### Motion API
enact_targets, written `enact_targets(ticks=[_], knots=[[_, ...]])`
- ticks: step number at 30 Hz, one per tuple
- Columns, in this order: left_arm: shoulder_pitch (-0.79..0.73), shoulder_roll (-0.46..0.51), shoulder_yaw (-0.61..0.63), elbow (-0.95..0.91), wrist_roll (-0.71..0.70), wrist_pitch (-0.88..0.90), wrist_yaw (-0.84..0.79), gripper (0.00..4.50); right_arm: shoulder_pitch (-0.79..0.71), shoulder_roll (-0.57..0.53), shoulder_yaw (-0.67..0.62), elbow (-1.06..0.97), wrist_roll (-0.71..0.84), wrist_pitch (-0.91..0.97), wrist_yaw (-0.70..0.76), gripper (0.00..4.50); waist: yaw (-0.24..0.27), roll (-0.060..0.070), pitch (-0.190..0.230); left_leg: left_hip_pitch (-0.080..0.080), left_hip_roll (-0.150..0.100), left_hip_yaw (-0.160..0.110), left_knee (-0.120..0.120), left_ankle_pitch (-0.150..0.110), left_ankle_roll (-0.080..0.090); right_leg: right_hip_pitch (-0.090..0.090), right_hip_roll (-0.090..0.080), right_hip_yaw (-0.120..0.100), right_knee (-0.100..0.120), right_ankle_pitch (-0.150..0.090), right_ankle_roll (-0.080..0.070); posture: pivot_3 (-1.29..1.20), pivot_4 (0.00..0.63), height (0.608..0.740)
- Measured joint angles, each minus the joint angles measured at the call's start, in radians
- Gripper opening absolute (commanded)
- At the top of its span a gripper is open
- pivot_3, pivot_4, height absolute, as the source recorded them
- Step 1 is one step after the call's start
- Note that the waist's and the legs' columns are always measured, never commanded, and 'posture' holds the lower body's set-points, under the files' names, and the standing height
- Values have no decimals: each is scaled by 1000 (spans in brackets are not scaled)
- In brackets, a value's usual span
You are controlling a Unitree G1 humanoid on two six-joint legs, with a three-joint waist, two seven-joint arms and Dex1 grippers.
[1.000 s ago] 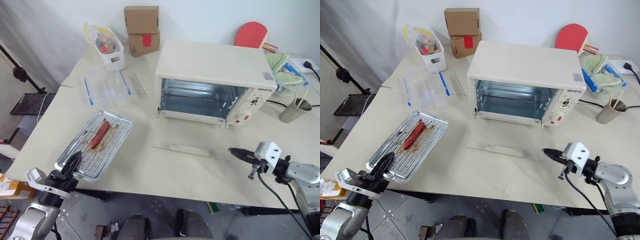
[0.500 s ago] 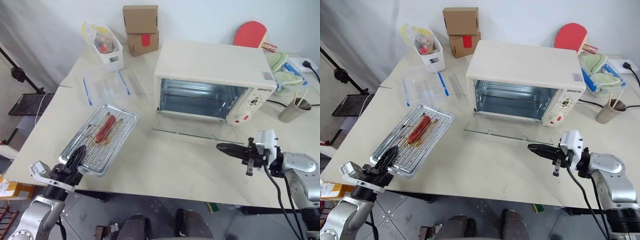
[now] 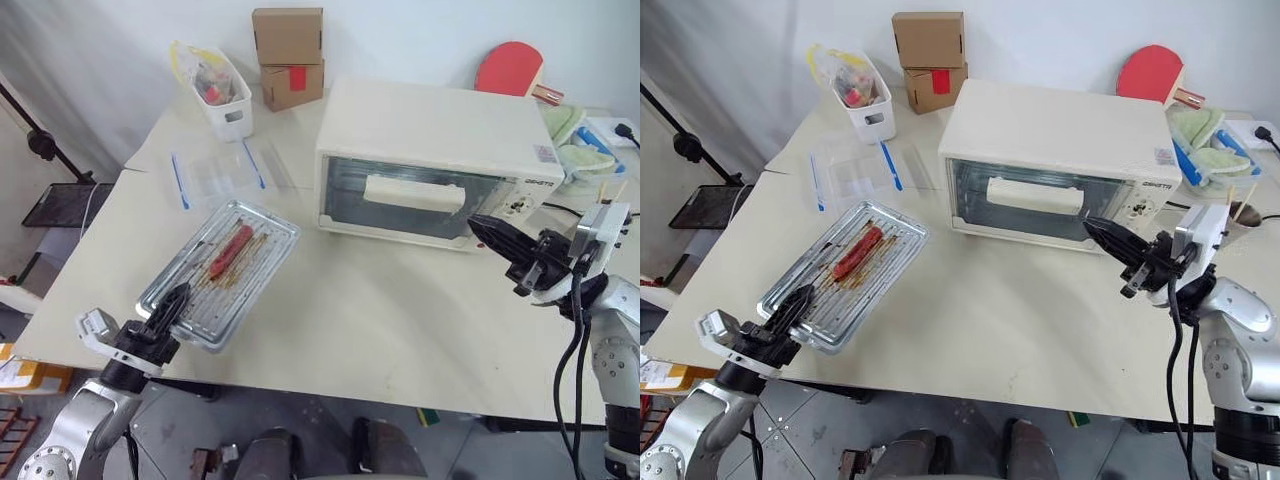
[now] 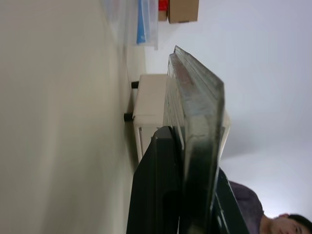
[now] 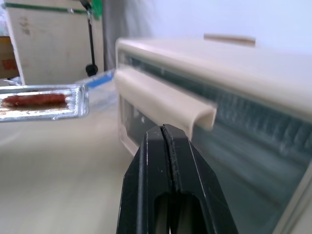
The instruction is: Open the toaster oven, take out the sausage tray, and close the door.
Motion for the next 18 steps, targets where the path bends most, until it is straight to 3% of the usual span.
enact_targets(ticks=[2,7,8,13,14,18], knots=[[-3,35,-33,22,0,25,-1,0,32,-14,-18,-9,4,-5,36,555,2,1,0,0,0,0,0,0,2,0,0,0,0,0,0,0,150,740],[-32,183,-150,83,0,124,-29,0,207,-64,-81,-41,-68,-125,187,2224,6,2,0,0,0,-2,-1,0,2,2,1,0,-4,0,0,0,150,740],[-75,222,-197,126,0,150,-42,0,265,-66,-99,-41,-101,-174,231,2697,9,2,0,0,-1,-2,-1,-1,0,4,1,0,-4,0,0,0,150,740],[-294,277,-374,302,13,204,-47,0,437,-66,-178,-90,-129,-235,292,4246,8,6,1,2,-2,-2,0,-1,-2,7,0,1,-5,2,4,0,150,740],[-346,279,-414,337,27,216,-50,0,471,-65,-197,-107,-128,-235,293,4477,8,6,1,2,-2,-2,0,-1,-2,7,0,1,-5,3,5,0,150,740],[-482,272,-524,432,117,278,-103,0,598,-53,-273,-157,-124,-241,309,4477,5,6,1,3,-2,-2,-1,-1,-3,6,1,1,-5,3,5,0,150,740]])
